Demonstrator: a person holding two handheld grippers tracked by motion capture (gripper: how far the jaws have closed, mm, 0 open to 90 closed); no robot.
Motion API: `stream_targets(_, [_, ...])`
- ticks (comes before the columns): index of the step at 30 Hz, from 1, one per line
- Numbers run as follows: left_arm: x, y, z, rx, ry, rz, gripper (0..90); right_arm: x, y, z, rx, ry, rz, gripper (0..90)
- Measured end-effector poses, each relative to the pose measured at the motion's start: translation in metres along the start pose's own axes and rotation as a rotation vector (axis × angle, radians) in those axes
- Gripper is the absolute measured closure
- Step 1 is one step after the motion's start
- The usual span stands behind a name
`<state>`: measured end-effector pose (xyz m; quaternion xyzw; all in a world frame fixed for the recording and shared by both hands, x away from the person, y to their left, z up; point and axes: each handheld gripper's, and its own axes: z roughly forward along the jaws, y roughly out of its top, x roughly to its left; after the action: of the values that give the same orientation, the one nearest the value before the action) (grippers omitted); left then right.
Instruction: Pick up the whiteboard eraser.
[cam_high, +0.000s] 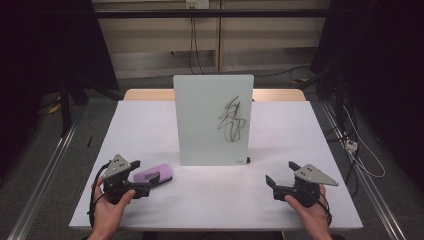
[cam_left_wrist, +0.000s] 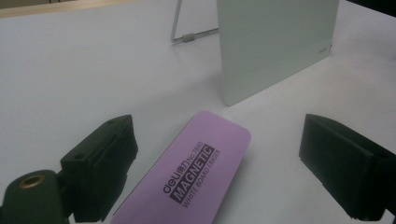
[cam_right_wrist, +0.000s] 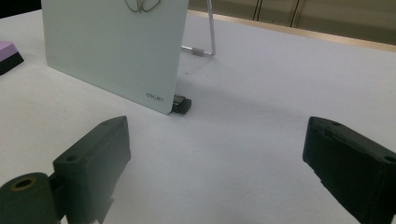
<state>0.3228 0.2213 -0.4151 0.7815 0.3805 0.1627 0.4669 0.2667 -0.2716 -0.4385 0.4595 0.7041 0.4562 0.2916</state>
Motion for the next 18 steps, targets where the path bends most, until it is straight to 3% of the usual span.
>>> stream_targets(6, [0.0015, -0.0003, 0.0007, 0.001, 0.027, 0.002, 10.1, -0.0005, -0.0006, 0.0006, 0.01, 0.004, 0.004, 7.3])
stream_targets(8, [0.0035, -0.0005, 0.0019, 0.016, -0.015, -0.034, 10.1, -0.0008, -0.0006, 0.0013, 0.01, 0.003, 0.004, 7.2])
stream_targets(15, [0.0034, 0.0008, 0.0022, 0.011, -0.003, -0.016, 10.3, -0.0014, -0.0011, -0.0006, 0.012, 0.018, 0.015, 7.5])
stream_targets(18, [0.0069, -0.0009, 0.003, 0.035, -0.017, -0.037, 10.3, -0.0006, -0.0009, -0.0007, 0.01, 0.017, 0.012, 7.6])
